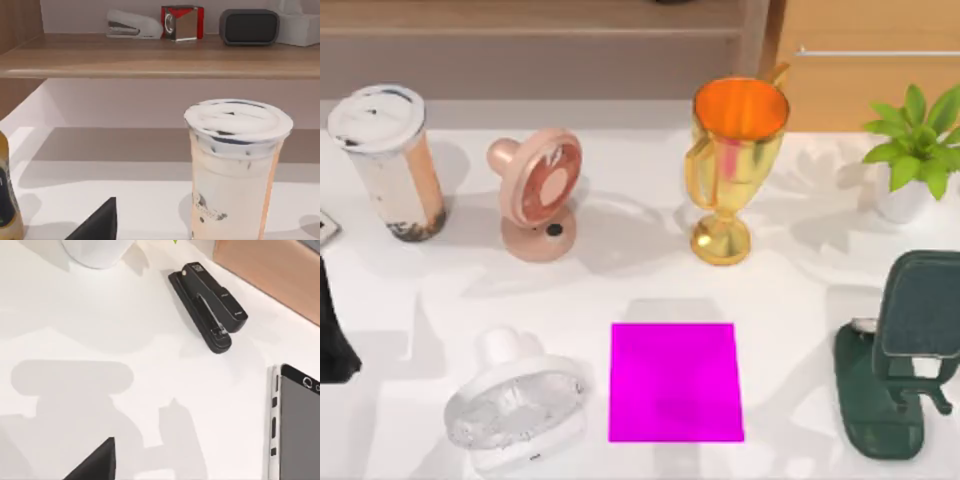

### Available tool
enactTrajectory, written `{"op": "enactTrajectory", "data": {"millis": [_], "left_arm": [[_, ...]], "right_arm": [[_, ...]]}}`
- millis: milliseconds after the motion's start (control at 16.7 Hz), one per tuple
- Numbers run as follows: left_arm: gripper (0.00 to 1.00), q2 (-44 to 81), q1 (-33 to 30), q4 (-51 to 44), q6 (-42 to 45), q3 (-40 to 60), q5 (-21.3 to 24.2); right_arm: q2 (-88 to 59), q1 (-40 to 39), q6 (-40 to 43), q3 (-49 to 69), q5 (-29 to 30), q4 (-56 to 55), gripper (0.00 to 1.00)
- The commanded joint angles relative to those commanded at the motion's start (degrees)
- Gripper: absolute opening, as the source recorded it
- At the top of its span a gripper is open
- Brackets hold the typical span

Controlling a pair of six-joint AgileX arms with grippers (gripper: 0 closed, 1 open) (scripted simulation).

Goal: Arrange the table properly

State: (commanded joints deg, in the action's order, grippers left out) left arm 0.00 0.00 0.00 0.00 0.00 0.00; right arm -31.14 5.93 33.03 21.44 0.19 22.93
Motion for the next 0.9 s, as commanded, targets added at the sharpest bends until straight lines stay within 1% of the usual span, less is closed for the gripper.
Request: {"op": "enactTrajectory", "data": {"millis": [300,480,660,780,900], "left_arm": [[1.0,0.0,0.0,0.0,0.0,0.0,0.0],[1.0,0.0,0.0,0.0,0.0,0.0,0.0],[1.0,0.0,0.0,0.0,0.0,0.0,0.0],[1.0,0.0,0.0,0.0,0.0,0.0,0.0],[1.0,0.0,0.0,0.0,0.0,0.0,0.0]], "right_arm": [[-25.6,4.4,31.0,16.0,0.0,17.2,1.0],[-38.9,6.6,46.7,24.5,0.0,26.2,1.0],[-48.6,8.3,57.4,30.9,0.0,33.1,1.0],[-52.6,9.1,61.6,33.7,0.0,36.0,1.0],[-54.4,9.4,63.4,35.0,0.0,37.4,1.0]]}}
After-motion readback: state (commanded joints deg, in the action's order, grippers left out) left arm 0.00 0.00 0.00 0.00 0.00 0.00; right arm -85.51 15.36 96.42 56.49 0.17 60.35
